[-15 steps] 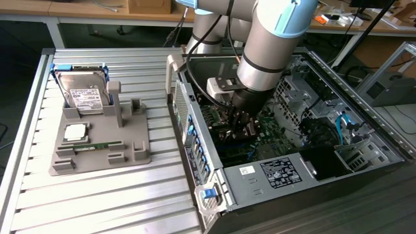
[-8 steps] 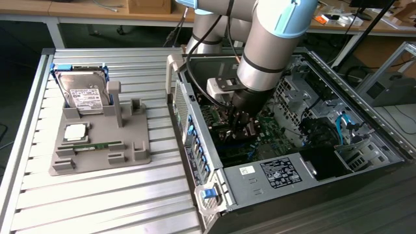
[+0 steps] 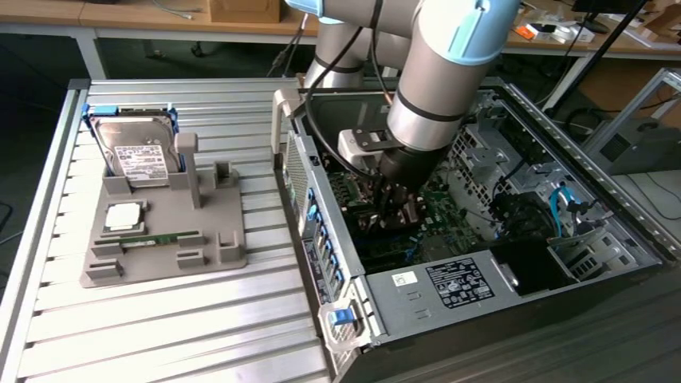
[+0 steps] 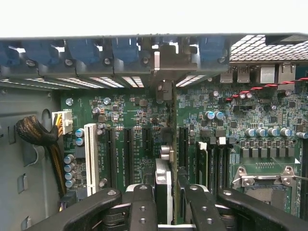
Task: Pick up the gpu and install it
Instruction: 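Insert the gpu into the slot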
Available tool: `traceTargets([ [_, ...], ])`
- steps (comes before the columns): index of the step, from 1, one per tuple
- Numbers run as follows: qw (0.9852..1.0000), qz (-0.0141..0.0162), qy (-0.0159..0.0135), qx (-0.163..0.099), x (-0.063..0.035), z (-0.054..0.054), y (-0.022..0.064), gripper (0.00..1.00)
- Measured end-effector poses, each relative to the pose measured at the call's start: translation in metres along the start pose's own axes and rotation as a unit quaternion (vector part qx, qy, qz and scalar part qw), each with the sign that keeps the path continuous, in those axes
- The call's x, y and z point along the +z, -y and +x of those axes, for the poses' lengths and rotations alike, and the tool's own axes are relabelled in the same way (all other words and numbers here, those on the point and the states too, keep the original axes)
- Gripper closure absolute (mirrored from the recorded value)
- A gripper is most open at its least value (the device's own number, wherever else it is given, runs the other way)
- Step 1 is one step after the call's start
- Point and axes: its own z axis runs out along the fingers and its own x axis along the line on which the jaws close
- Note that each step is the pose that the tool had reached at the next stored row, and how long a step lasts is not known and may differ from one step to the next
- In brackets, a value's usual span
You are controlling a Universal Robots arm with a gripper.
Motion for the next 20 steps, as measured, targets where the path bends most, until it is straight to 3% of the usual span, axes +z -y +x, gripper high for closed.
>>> traceTargets([
  [20,1.0000,0.0000,-0.0020,0.000,0.0014,0.0005,-0.0007,0.72],
])
